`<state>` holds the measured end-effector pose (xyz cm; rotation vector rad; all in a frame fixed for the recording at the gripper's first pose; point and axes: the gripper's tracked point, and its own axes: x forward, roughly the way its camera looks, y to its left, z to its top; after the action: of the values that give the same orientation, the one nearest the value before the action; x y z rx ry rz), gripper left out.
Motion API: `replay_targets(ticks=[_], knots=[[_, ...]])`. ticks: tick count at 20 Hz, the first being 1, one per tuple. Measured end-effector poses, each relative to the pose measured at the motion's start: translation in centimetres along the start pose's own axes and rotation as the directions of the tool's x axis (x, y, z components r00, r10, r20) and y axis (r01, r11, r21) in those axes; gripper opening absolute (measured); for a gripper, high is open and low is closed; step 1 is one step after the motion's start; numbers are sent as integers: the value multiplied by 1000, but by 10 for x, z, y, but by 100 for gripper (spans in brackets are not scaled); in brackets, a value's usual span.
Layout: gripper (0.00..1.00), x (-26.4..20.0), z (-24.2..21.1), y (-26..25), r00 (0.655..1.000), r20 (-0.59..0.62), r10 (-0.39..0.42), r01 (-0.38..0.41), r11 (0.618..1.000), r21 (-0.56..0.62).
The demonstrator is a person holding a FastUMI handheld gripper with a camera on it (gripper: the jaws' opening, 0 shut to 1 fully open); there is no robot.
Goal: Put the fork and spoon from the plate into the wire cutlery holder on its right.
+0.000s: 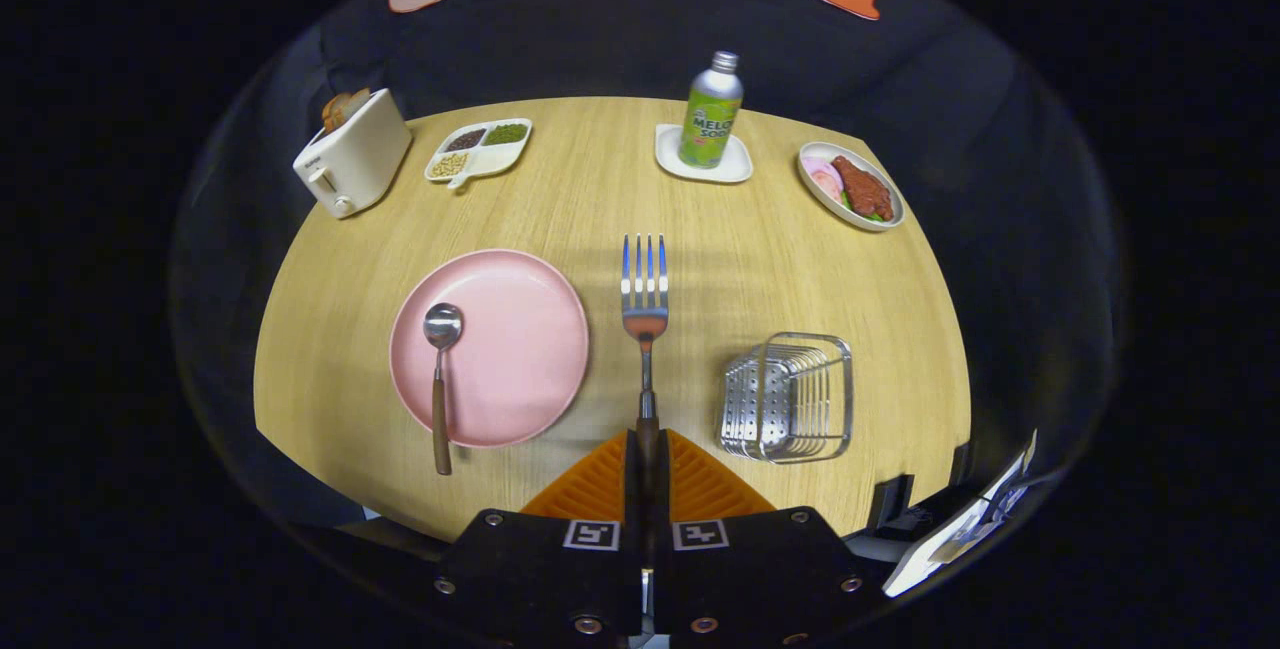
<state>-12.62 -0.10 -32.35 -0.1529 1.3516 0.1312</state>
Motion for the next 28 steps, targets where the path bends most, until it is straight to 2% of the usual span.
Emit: replay_targets(ticks=[7, 14, 17, 20, 25, 28], knots=[[5, -16, -15, -53, 998, -23, -63, 64, 998, 24], [5, -15, -33, -80, 988, -152, -39, 33, 999, -42], [5, -16, -42, -77, 971, -240, 17, -29, 999, -46], [5, -18, -45, -87, 956, -292, 7, -41, 993, -110], [6, -16, -52, -102, 921, -390, 4, -69, 985, -155], [6, -10, -52, -107, 897, -442, 13, -81, 987, -137]])
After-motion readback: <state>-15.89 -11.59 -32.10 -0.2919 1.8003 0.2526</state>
